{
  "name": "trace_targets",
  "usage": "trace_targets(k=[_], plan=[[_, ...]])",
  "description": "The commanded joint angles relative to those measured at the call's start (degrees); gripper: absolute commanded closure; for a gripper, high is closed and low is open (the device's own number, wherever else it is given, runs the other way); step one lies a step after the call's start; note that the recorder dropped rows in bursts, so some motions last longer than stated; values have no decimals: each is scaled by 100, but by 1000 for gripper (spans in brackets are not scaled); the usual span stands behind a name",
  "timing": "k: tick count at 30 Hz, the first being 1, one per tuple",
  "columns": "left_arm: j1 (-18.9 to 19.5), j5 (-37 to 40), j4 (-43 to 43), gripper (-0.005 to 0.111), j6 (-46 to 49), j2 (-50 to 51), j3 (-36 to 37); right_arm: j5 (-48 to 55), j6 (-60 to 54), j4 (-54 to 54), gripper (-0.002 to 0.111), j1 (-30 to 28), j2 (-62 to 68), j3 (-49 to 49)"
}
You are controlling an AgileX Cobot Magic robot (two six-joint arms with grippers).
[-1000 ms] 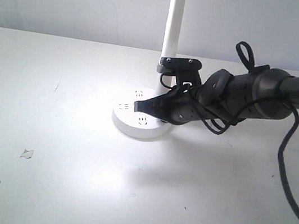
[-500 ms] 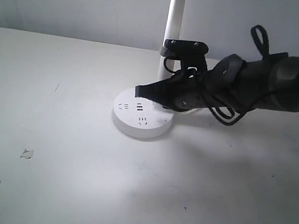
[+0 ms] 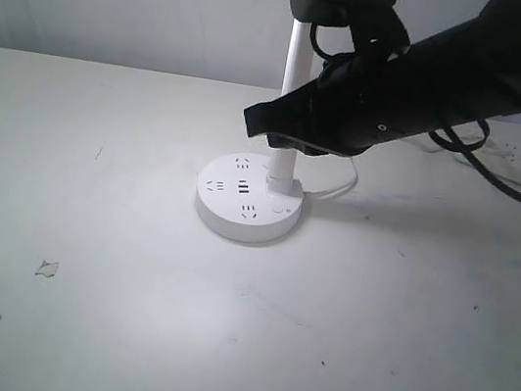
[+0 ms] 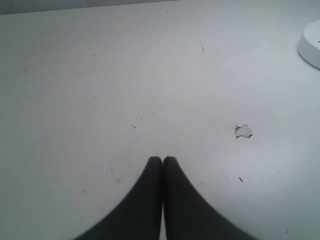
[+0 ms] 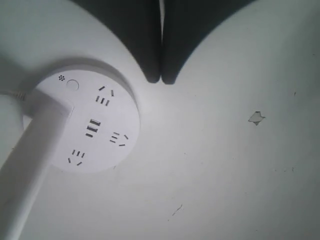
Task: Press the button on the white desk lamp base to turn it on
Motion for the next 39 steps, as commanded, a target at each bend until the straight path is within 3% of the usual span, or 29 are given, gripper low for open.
trace_targets(k=[1, 6, 10, 16, 22, 33, 39], plan=[[-47, -17, -3, 107, 0, -18, 11, 62, -15, -114, 108, -7, -53, 21], [-47, -17, -3, 107, 0, -18, 11, 625, -23, -1054, 108, -7, -133, 21], [-47, -17, -3, 107, 0, -18, 11, 1437, -23, -1472, 108, -7, -1043, 21], [-47, -17, -3, 107, 0, -18, 11, 1327, 314, -1409, 108, -7, -2603, 79], [-47, -17, -3, 107, 0, -18, 11, 974, 289, -1502, 108, -7, -4005, 965], [-47, -17, -3, 107, 0, -18, 11, -2149, 289, -1833, 108, -7, -7122, 4534], [-47, -17, -3, 107, 0, -18, 11, -3425, 498, -1786, 108, -7, -8086, 5959]])
